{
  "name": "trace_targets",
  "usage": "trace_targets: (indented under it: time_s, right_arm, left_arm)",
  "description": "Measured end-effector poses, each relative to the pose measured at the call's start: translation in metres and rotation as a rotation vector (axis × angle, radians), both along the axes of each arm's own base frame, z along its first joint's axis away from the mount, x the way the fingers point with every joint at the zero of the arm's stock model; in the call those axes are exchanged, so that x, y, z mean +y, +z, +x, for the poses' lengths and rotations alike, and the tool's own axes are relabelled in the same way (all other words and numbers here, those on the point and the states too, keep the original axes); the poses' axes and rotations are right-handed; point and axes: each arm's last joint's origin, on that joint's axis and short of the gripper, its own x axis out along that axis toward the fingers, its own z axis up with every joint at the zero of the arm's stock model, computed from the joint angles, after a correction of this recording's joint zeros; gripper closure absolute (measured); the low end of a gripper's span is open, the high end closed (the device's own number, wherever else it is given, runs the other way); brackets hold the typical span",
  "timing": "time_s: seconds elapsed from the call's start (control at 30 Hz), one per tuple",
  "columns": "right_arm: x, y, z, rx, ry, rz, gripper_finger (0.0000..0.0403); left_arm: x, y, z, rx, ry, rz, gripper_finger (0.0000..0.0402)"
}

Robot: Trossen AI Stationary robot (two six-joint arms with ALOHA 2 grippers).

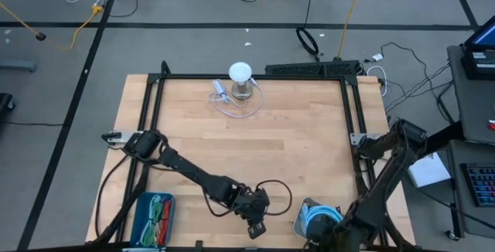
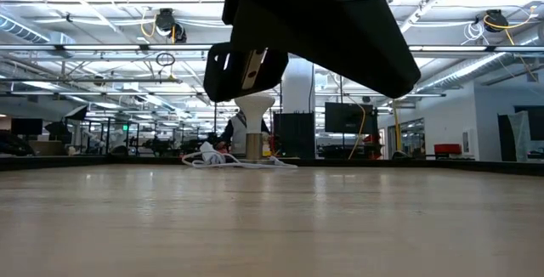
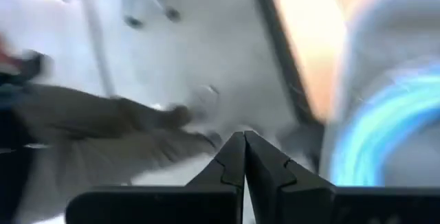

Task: Pick & Place USB Port
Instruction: Adjust the gray bin

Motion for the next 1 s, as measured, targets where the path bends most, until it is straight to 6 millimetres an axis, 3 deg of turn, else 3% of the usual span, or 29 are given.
trace_targets:
  time_s: [0.1,0.57,0.8,1.0]
  right_arm:
    - [-0.002,-0.005,-0.004,0.110,0.027,-0.037,0.0403]
    - [0.013,-0.007,-0.033,0.251,0.056,0.000,0.0403]
    - [0.026,-0.031,-0.041,0.377,0.079,-0.018,0.0403]
    - [0.025,-0.044,-0.040,0.360,-0.007,-0.110,0.0403]
  left_arm:
    - [-0.002,0.000,-0.001,0.001,-0.004,0.002,0.0401]
    - [-0.002,-0.001,-0.002,0.013,-0.001,0.006,0.0401]
    - [-0.002,-0.001,-0.002,0.013,0.002,0.004,0.0401]
    - [-0.002,-0.001,-0.002,0.014,0.002,0.004,0.0401]
